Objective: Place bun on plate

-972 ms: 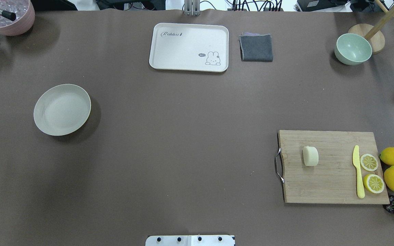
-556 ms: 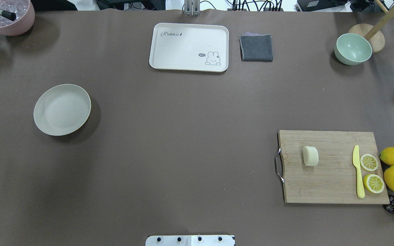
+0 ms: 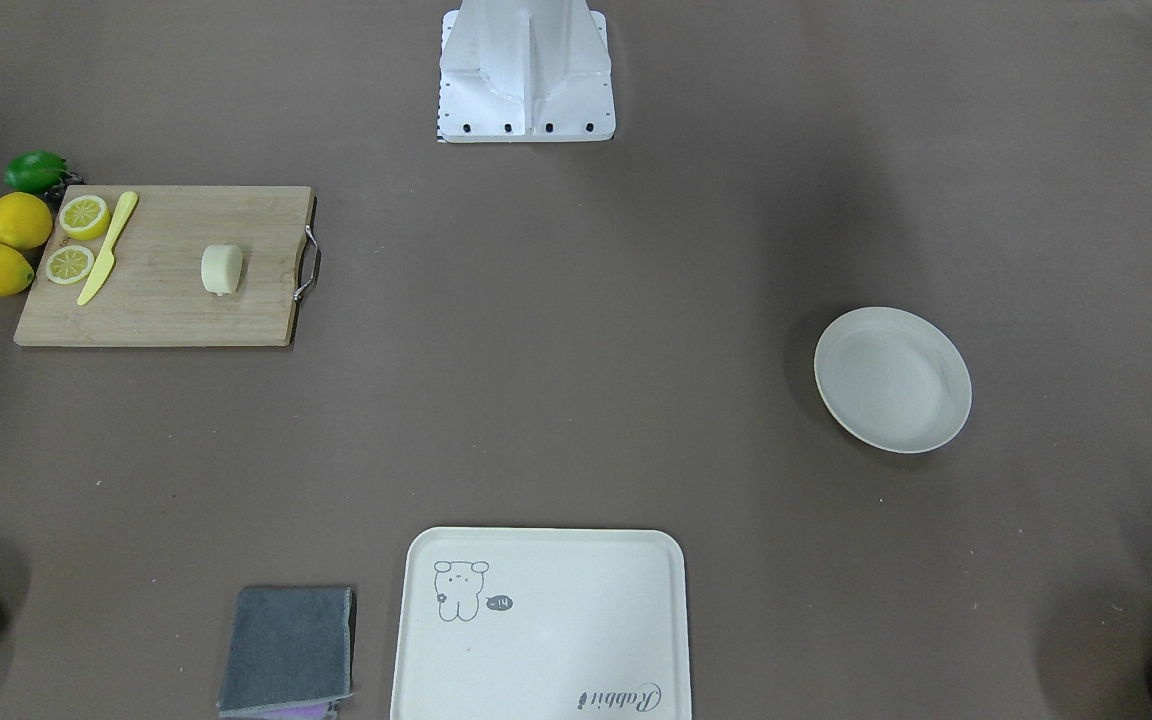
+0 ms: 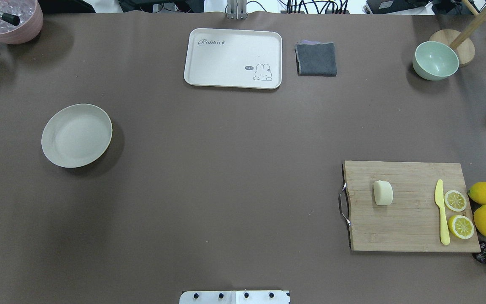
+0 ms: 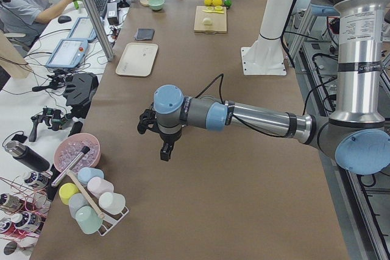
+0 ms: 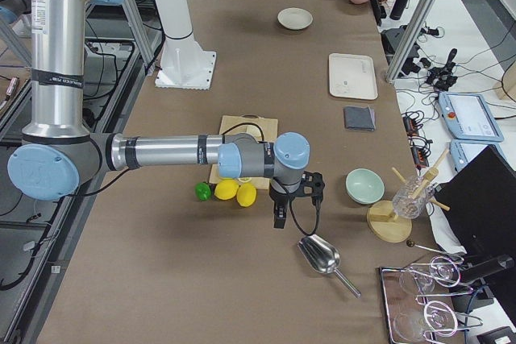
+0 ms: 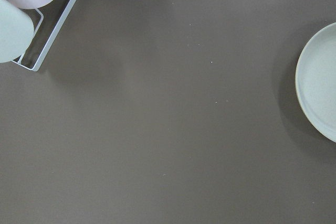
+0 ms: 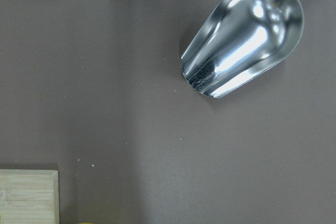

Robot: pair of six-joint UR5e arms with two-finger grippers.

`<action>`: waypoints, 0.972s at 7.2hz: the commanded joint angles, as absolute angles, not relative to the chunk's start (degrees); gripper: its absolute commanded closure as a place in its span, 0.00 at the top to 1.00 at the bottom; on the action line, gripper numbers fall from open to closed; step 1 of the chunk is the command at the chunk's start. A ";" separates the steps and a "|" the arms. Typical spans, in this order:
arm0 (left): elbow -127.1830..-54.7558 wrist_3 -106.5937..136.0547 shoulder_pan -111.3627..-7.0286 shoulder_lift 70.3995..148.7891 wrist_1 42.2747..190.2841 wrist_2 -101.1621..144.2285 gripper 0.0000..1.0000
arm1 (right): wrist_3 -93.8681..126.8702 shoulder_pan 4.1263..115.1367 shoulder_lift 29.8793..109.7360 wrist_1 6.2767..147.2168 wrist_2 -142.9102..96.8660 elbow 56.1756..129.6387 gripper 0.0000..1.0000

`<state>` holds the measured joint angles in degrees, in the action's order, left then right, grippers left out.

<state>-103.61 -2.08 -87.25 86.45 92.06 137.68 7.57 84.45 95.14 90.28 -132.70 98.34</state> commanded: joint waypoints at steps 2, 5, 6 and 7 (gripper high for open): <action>-103.88 1.38 -86.14 88.14 93.60 137.81 0.89 | 7.38 84.55 95.19 90.35 -134.98 98.26 1.00; -100.92 28.92 -70.97 92.19 108.14 136.94 0.98 | 6.86 84.55 95.10 90.18 -140.27 101.31 1.00; -97.59 29.79 -68.67 92.20 112.80 133.63 0.97 | 6.77 84.64 95.18 90.18 -140.10 103.86 1.00; -94.69 30.32 -66.38 92.37 115.37 132.11 0.97 | 6.94 84.64 95.19 90.18 -140.18 104.50 1.00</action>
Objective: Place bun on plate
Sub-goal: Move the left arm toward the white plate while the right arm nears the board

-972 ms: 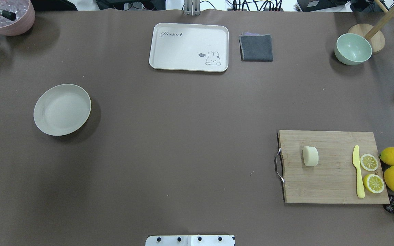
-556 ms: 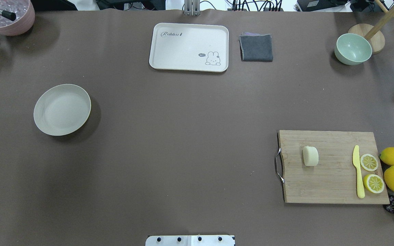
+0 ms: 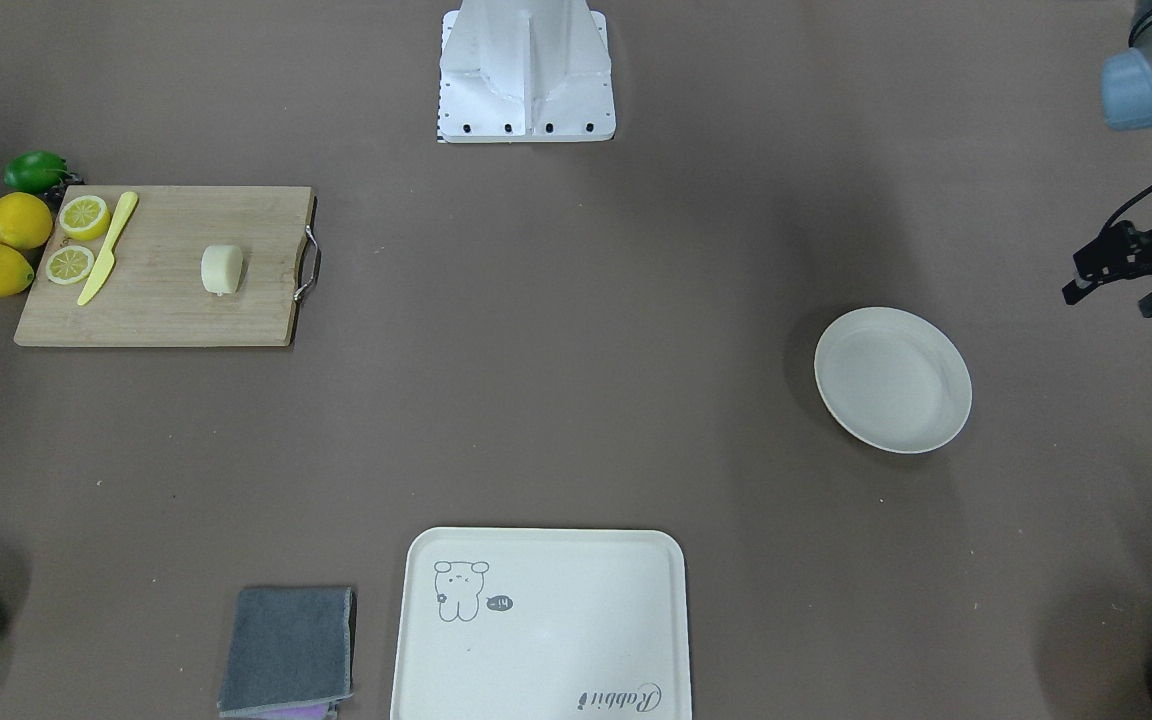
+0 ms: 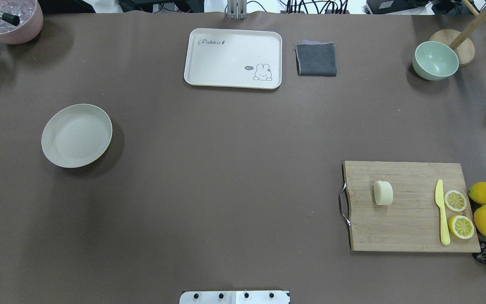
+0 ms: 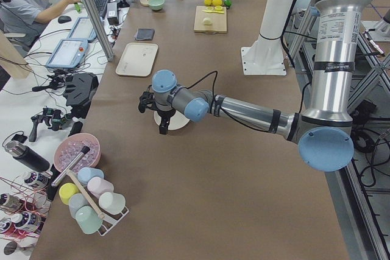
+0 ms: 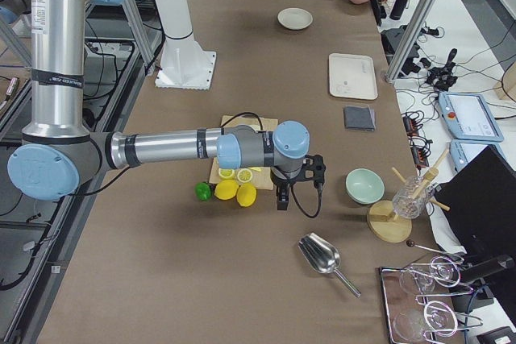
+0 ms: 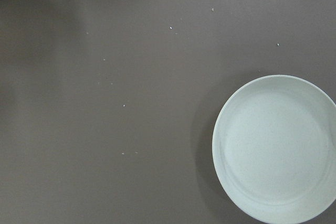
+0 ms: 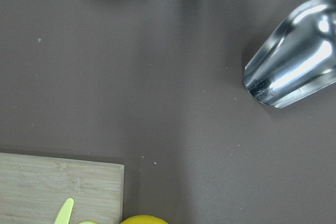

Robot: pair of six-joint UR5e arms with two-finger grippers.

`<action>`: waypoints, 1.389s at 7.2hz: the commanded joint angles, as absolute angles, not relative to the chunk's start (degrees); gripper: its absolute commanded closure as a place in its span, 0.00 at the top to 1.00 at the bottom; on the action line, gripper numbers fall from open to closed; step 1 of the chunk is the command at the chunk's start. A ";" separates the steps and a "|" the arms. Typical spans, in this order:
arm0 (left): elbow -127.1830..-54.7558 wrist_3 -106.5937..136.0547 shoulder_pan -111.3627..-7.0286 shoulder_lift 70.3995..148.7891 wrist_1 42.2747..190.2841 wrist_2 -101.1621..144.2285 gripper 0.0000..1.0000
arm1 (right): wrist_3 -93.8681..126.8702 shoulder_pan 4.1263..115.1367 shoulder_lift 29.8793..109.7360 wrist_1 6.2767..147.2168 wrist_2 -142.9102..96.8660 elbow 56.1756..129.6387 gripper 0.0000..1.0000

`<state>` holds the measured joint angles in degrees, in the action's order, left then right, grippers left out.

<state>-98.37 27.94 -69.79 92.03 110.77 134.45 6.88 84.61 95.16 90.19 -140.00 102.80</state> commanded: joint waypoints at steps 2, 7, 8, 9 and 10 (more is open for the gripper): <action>-88.80 35.83 -63.73 95.95 119.51 132.10 0.86 | 6.94 84.11 94.84 90.18 -140.27 104.07 1.00; -84.74 40.34 -58.71 99.49 120.32 131.49 0.73 | 6.94 83.06 94.57 90.18 -140.01 103.54 1.00; -83.42 41.21 -57.41 99.41 122.41 130.70 0.73 | 6.94 82.97 94.57 90.18 -140.01 103.10 1.00; -81.67 43.13 -57.04 99.32 126.00 129.56 0.71 | 7.03 82.71 94.57 90.18 -140.10 103.10 1.00; -80.87 43.59 -56.78 99.32 127.34 129.55 0.67 | 6.94 82.44 94.57 90.18 -140.10 103.10 1.00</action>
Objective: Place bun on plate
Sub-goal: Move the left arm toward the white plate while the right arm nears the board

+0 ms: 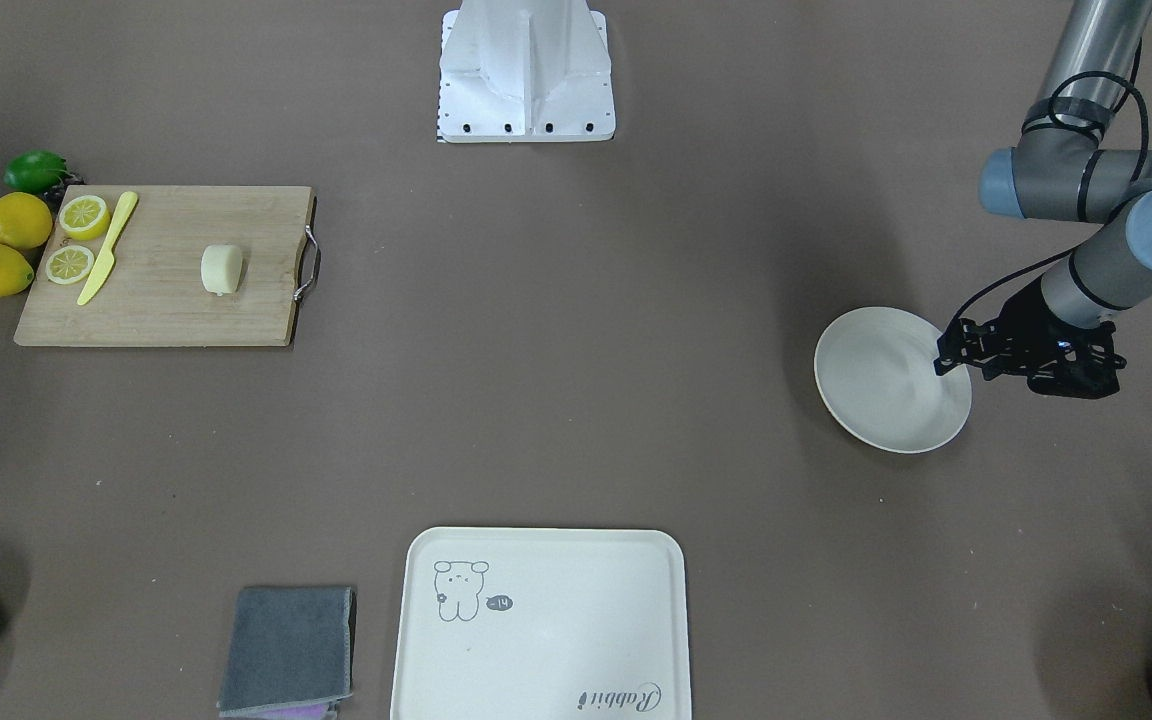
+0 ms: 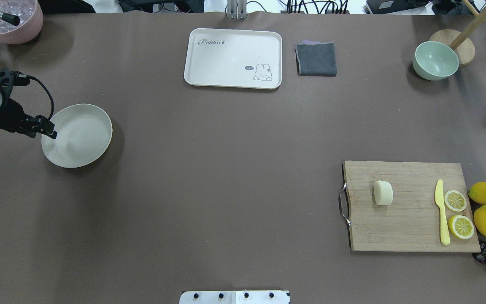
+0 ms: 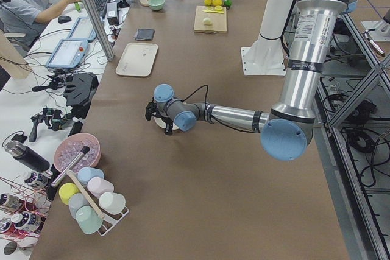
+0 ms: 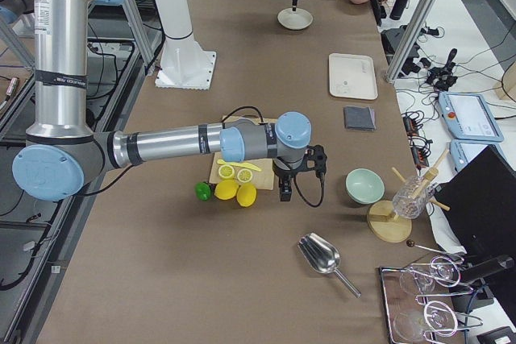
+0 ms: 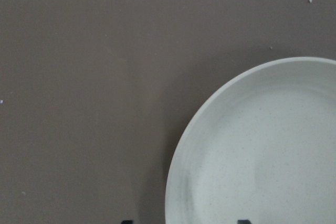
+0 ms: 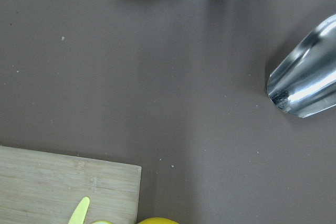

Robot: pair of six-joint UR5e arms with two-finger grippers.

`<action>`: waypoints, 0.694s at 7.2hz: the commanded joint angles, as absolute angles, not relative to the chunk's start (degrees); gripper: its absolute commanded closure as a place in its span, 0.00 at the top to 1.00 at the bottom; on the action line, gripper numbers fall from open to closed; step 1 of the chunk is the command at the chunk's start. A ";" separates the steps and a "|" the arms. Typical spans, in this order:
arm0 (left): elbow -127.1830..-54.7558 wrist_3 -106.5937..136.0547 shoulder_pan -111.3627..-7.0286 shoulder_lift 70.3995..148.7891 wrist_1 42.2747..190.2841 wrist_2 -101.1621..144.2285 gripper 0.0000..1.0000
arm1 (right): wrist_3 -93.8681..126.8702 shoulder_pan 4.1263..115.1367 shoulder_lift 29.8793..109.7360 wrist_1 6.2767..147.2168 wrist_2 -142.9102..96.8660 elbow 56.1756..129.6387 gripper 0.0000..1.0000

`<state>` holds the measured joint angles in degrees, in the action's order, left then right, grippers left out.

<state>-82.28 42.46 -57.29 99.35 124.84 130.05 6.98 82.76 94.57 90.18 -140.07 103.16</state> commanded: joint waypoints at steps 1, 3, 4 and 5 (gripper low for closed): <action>-81.38 44.12 -56.78 99.06 127.35 129.64 0.25 | 7.03 82.18 94.57 90.18 -140.27 103.18 1.00; -81.38 45.34 -56.69 98.88 127.44 129.73 0.00 | 6.94 81.48 94.57 90.18 -140.27 103.18 1.00; -81.47 45.70 -56.78 98.62 128.92 129.81 0.00 | 7.12 80.69 94.40 90.09 -140.27 103.62 1.00; -83.91 46.57 -56.78 98.61 128.67 129.99 0.00 | 7.82 79.47 93.35 90.09 -140.27 104.41 1.00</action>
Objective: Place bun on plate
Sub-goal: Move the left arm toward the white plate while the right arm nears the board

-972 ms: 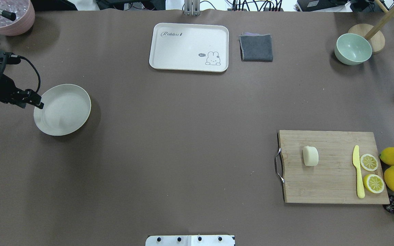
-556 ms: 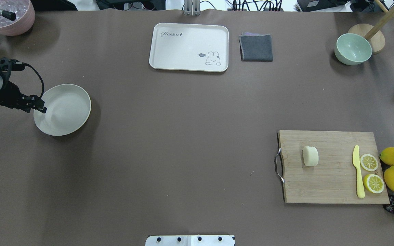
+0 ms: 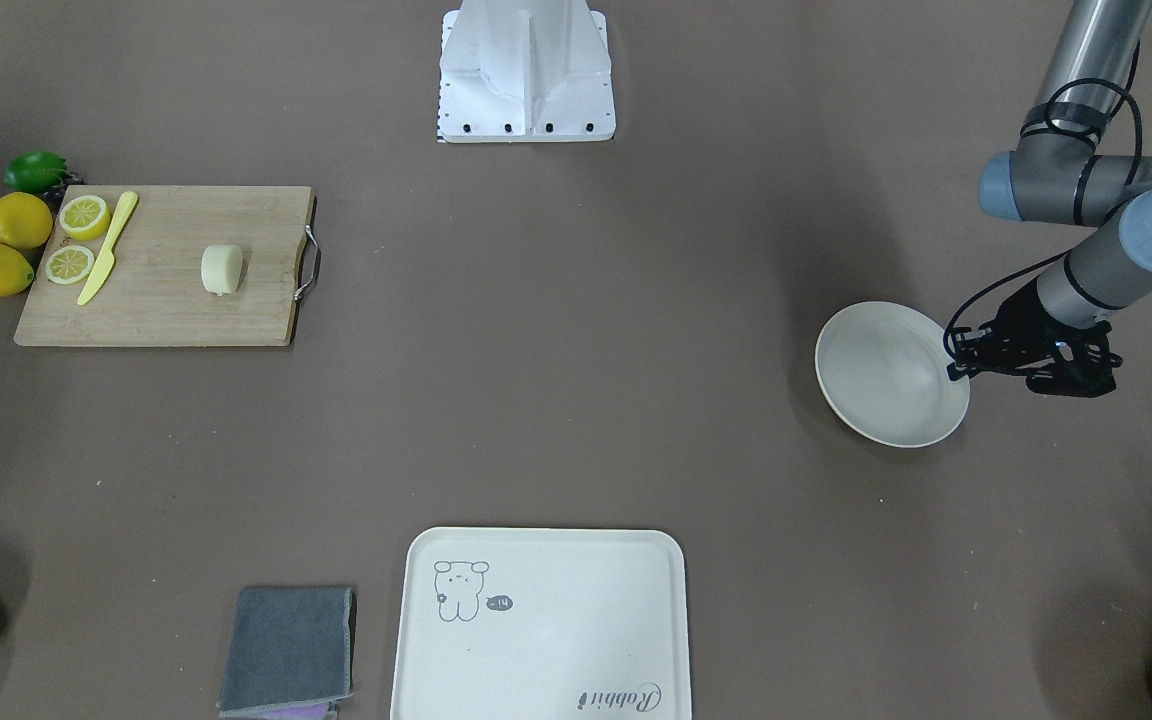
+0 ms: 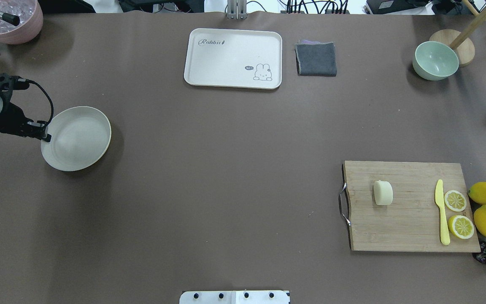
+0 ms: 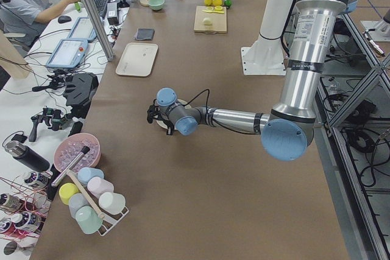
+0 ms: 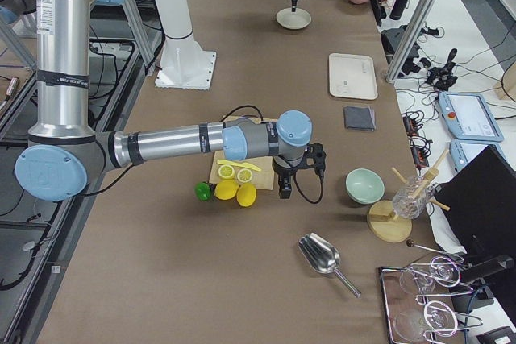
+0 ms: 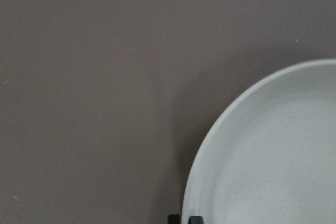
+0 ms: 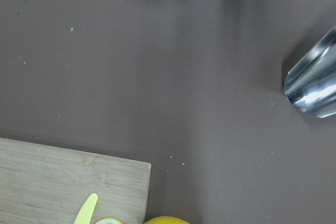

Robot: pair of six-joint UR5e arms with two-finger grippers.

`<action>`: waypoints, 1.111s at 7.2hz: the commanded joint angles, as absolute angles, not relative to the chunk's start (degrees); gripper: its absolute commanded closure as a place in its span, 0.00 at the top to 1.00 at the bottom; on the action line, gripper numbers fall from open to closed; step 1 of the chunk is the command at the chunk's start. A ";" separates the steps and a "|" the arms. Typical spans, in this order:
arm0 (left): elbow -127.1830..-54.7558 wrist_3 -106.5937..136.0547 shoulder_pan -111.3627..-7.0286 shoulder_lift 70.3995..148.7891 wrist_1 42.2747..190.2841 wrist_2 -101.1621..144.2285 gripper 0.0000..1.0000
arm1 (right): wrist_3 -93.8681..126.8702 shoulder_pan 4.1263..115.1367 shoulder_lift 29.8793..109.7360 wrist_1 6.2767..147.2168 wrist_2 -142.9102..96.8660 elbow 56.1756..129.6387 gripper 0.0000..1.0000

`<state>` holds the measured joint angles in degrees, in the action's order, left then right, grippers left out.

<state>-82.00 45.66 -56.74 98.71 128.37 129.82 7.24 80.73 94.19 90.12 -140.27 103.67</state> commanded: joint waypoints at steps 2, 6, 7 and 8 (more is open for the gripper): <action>-93.90 58.02 -55.04 100.10 127.54 129.64 0.00 | 19.95 72.21 92.55 90.09 -140.10 112.36 1.00; -95.98 78.44 -38.62 117.46 117.47 117.46 0.00 | 41.51 55.51 83.43 90.09 -131.16 114.78 1.00; -94.93 80.92 -34.32 120.73 114.81 113.68 0.00 | 46.44 51.37 82.97 90.09 -128.00 116.35 1.00; -92.05 80.95 -33.93 121.98 114.79 113.29 0.00 | 47.28 49.41 83.06 90.17 -127.62 116.54 1.00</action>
<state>-94.56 79.31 -36.28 119.15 116.34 115.44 44.09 53.02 83.52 90.11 -129.36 115.80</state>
